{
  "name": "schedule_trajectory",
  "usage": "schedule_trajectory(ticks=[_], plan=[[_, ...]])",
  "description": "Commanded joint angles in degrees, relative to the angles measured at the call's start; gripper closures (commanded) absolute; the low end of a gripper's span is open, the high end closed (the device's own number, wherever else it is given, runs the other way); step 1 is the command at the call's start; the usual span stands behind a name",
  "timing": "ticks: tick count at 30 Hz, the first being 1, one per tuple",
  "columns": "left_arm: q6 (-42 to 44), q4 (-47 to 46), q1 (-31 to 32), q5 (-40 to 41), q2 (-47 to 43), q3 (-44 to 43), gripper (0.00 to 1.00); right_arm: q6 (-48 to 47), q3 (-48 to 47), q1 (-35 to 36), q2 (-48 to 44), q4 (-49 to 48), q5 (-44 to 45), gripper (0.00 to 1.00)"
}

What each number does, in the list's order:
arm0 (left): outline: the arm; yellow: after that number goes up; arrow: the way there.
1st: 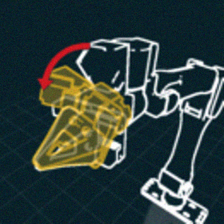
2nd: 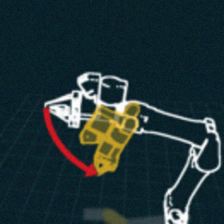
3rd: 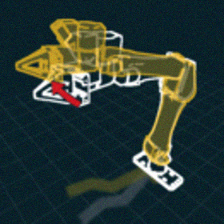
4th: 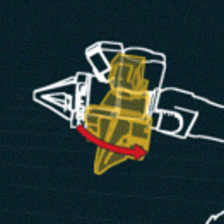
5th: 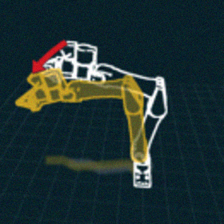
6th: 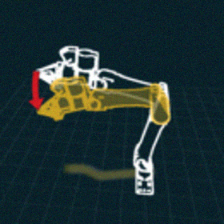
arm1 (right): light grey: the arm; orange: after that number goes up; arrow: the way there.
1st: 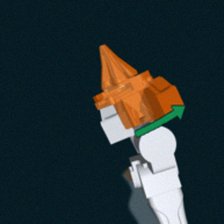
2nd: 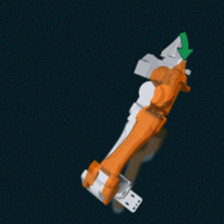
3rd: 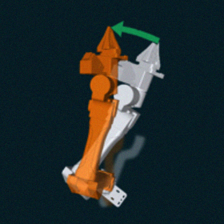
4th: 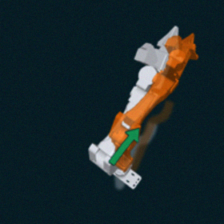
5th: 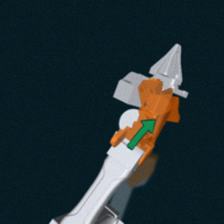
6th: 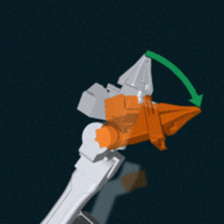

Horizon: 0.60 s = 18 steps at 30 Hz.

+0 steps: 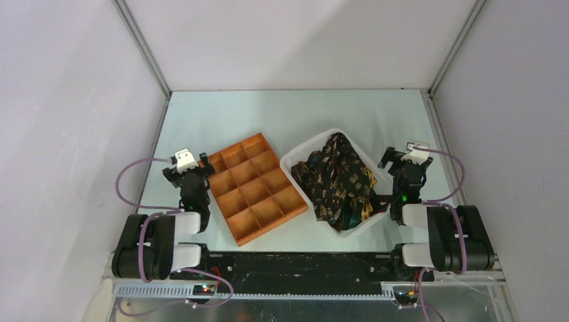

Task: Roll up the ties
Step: Move the storage box to the center of the board.

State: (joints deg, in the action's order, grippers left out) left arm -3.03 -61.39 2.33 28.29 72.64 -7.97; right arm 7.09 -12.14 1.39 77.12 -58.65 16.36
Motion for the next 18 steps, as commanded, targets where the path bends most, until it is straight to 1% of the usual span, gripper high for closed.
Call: schedule_trajectory(ticks=[1,16,18], plan=[[0.39,-2.32,-0.4,0.36,-0.11,-1.87,0.0,-0.57,-0.28,0.28,0.55,-0.26,0.68,0.01],[0.39,-2.28,-0.5,0.27,-0.2,-1.88,0.0,-0.64,-0.2,0.29,0.42,-0.37,0.68,0.01],[0.56,-3.45,-0.33,0.85,-1.57,-1.07,0.0,-0.56,-0.27,0.24,0.02,-0.53,0.79,0.0]])
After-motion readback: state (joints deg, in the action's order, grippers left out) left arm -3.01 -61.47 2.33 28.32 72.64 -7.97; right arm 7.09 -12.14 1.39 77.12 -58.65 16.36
